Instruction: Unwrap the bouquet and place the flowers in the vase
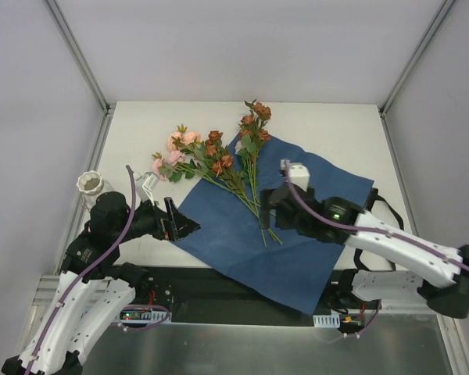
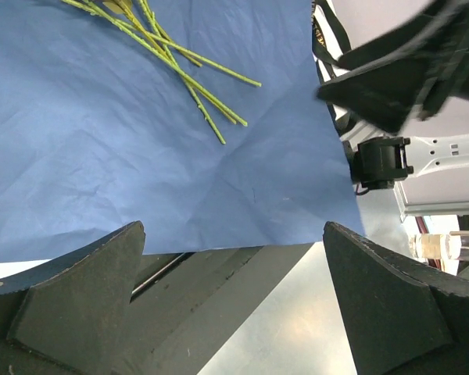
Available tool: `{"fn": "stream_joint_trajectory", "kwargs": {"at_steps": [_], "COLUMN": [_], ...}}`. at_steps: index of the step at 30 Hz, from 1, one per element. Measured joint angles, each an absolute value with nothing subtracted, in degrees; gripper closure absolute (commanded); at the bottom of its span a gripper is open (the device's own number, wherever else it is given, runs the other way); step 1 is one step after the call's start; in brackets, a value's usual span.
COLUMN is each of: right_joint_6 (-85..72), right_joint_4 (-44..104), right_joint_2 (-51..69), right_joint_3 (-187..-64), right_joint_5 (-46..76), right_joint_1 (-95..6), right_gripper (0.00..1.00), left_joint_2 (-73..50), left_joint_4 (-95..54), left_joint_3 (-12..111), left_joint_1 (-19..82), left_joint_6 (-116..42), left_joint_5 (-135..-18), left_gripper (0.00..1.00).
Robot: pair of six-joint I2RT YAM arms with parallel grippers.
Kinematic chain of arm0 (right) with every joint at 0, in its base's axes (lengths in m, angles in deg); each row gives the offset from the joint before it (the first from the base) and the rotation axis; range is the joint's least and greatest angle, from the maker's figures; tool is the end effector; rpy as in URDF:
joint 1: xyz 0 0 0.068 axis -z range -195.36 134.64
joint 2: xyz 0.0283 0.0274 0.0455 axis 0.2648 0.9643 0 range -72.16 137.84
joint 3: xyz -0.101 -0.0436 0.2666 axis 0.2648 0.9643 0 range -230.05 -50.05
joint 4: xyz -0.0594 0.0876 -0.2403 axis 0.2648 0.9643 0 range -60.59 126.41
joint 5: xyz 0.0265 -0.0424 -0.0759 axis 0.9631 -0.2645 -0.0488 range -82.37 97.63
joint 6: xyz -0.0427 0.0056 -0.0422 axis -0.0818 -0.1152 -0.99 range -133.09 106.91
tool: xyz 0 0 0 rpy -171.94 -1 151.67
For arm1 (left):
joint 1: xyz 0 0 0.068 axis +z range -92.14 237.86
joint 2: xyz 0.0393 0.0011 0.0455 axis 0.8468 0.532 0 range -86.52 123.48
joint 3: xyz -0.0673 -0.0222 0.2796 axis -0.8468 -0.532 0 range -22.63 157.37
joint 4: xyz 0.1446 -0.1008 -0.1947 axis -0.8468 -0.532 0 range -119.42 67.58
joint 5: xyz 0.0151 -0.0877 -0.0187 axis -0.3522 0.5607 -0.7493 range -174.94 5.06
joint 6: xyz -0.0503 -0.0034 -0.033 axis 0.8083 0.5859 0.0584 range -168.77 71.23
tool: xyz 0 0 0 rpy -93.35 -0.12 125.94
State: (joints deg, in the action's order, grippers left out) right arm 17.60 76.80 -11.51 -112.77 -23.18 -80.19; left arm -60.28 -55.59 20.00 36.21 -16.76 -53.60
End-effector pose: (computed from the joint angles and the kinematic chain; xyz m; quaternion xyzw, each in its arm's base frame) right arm 0.1081 0.1763 0.3465 -0.1653 0.8821 0.1062 0.4283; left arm 0.0801 -0.0567 0.3320 0.0907 0.7843 -0.4526 0.4146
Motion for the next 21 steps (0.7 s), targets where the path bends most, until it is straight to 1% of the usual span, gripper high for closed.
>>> {"fn": "stream_joint_trajectory", "kwargs": {"at_steps": [6,9,12,13,15,16,17,21], "right_joint_6": [10.59,8.86,8.12,7.81,7.16,6.79,6.09,2.72], "right_joint_4": [71.17,68.54,66.09,65.31,64.15,63.80,63.45,62.73], "right_joint_2": [9.23,14.12,16.11,16.59,17.60,18.30,19.20,23.65], "right_joint_3": [-120.09,-122.32,-122.47,-122.47,-122.49,-122.65,-122.86,-125.33], "right_joint_5": [-13.41,-9.93,-6.50,-5.63,-4.66,-4.03,-3.59,-2.48], "right_joint_1": [-78.14,-76.44,-73.70,-72.72,-70.97,-70.05,-69.20,-67.02], "right_gripper": [0.03,0.04,0.08,0.14,0.21,0.31,0.35,0.46], "left_joint_2": [-60.48,-61.57,-63.17,-63.60,-64.08,-64.17,-64.17,-64.06], "left_joint_4": [-55.77,-55.81,-56.03,-56.18,-56.42,-56.60,-56.75,-57.52], "left_joint_3": [20.00,19.98,19.98,19.98,19.96,19.96,19.94,19.61], "left_joint_1": [36.23,36.23,36.21,36.23,36.21,36.21,36.21,36.23], "left_joint_6": [-16.61,-16.30,-16.13,-16.13,-16.10,-16.10,-16.10,-16.15], "left_joint_5": [-53.43,-53.32,-52.75,-52.45,-52.34,-52.31,-52.31,-52.12], "left_gripper": [0.03,0.03,0.03,0.03,0.04,0.04,0.04,0.05]}}
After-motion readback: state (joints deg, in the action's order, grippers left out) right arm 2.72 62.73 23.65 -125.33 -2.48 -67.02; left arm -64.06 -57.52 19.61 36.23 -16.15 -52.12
